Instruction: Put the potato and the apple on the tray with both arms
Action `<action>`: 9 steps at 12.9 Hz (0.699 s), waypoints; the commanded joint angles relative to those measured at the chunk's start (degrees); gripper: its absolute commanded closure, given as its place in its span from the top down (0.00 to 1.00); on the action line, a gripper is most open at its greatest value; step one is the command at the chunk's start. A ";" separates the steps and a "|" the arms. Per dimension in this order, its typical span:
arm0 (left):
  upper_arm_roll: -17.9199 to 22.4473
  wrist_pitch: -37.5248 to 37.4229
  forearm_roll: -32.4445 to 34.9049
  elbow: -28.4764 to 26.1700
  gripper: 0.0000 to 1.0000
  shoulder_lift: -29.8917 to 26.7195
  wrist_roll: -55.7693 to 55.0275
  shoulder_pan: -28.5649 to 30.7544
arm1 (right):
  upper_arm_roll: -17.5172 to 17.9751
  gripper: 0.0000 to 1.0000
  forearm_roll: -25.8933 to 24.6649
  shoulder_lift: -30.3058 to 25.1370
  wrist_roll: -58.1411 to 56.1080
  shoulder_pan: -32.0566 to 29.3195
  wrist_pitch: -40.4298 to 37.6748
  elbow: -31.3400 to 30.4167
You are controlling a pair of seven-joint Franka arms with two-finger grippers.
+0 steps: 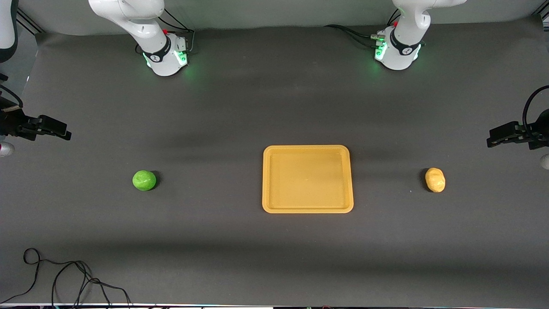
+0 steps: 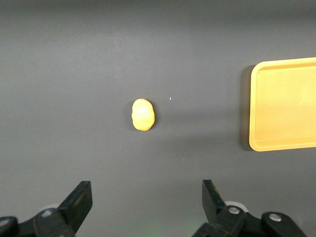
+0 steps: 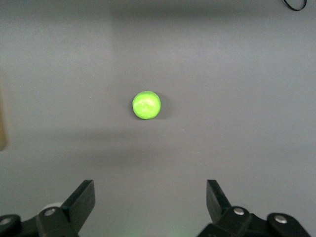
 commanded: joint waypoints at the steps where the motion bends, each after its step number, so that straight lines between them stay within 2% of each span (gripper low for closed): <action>1: 0.14 -0.63 0.76 -0.16 0.99 -0.57 -0.51 -0.46 | -0.31 1.00 -0.07 -0.34 -0.18 0.62 0.09 0.23; 6: 0.14 0.85 0.77 -0.33 0.98 0.91 -0.60 -0.64 | -0.40 1.00 -0.07 -0.17 -0.18 0.62 -0.09 0.75; 9: 0.14 8.92 0.85 -1.91 0.98 6.45 -0.69 -1.34 | -0.31 1.00 -0.07 -0.17 -0.18 0.62 -0.09 0.67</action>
